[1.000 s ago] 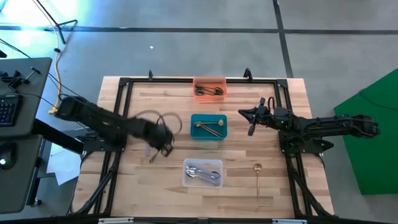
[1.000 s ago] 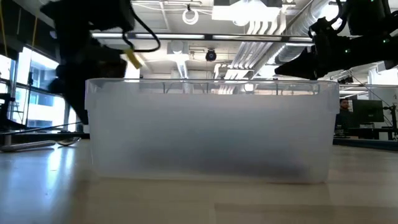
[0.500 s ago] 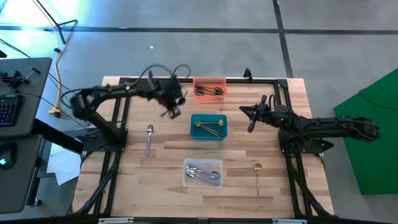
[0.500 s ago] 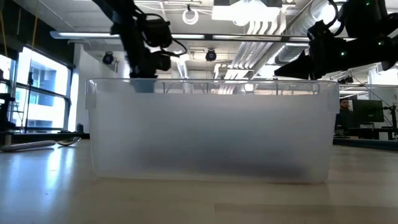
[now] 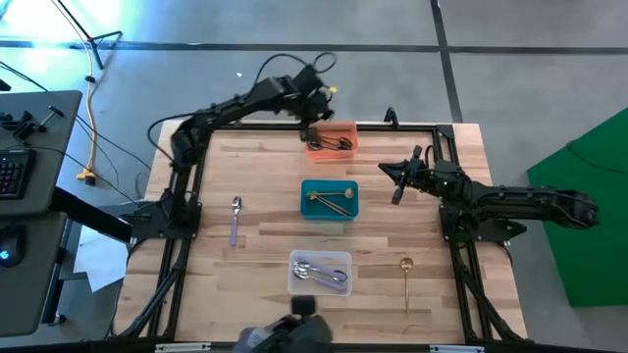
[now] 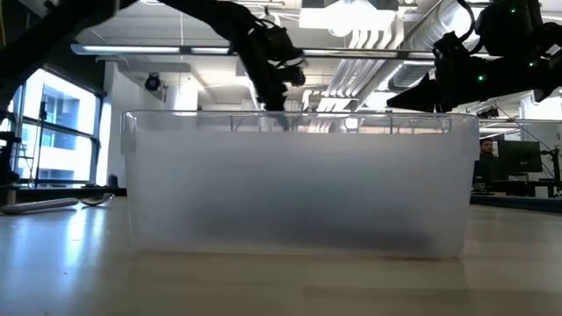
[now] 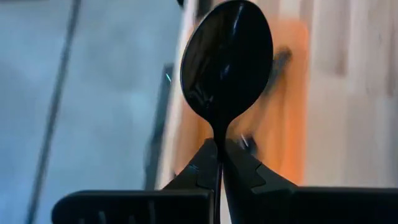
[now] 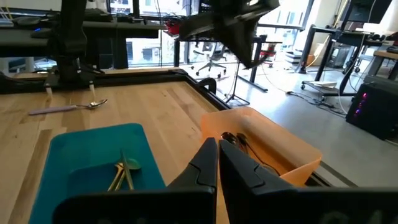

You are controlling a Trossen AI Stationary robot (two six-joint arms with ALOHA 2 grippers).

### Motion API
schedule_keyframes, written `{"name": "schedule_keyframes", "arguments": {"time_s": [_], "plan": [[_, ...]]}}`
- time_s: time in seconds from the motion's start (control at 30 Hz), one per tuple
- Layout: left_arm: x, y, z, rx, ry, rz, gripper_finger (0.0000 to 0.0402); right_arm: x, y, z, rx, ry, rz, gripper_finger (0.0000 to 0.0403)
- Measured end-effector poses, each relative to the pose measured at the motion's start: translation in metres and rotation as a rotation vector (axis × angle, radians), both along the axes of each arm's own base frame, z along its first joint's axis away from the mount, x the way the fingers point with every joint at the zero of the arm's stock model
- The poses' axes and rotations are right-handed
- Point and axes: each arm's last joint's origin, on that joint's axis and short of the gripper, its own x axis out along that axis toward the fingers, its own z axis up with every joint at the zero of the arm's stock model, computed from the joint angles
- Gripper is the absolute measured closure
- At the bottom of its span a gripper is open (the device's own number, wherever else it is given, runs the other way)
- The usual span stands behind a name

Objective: Sort silverware by color (type)
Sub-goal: Put the black spoon into the orange bin

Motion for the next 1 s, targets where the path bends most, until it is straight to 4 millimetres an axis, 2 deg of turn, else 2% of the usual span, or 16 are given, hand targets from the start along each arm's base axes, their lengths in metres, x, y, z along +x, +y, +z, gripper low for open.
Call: {"name": "schedule_keyframes", "arguments": {"time_s": [0.07, 0.17, 0.3, 0.4, 0.8, 1.0], "plan": [[0.015, 0.004, 0.004, 0.021, -0.036, -0.044, 0.0401, 0.0, 0.0, 0.0, 0.0, 0.0, 0.002, 0.0403], [0.038, 0.002, -0.002, 0.017, -0.068, -0.125, 0.0401, 0.0, 0.0, -0.001, 0.003, 0.006, 0.002, 0.0403], [0.061, -0.002, -0.021, 0.014, -0.051, -0.195, 0.0401, 0.0, 0.0, -0.002, 0.012, 0.015, 0.002, 0.0403], [0.069, -0.004, -0.038, 0.006, -0.011, -0.223, 0.0401, 0.0, 0.0, -0.002, 0.018, 0.018, 0.002, 0.0403], [0.066, 0.013, -0.077, -0.015, 0.124, -0.176, 0.0401, 0.0, 0.0, -0.004, 0.042, 0.023, 0.002, 0.0403], [0.065, 0.014, -0.084, -0.04, 0.135, -0.16, 0.0369, 0.0, 0.0, -0.005, 0.056, 0.026, 0.001, 0.0403]]}}
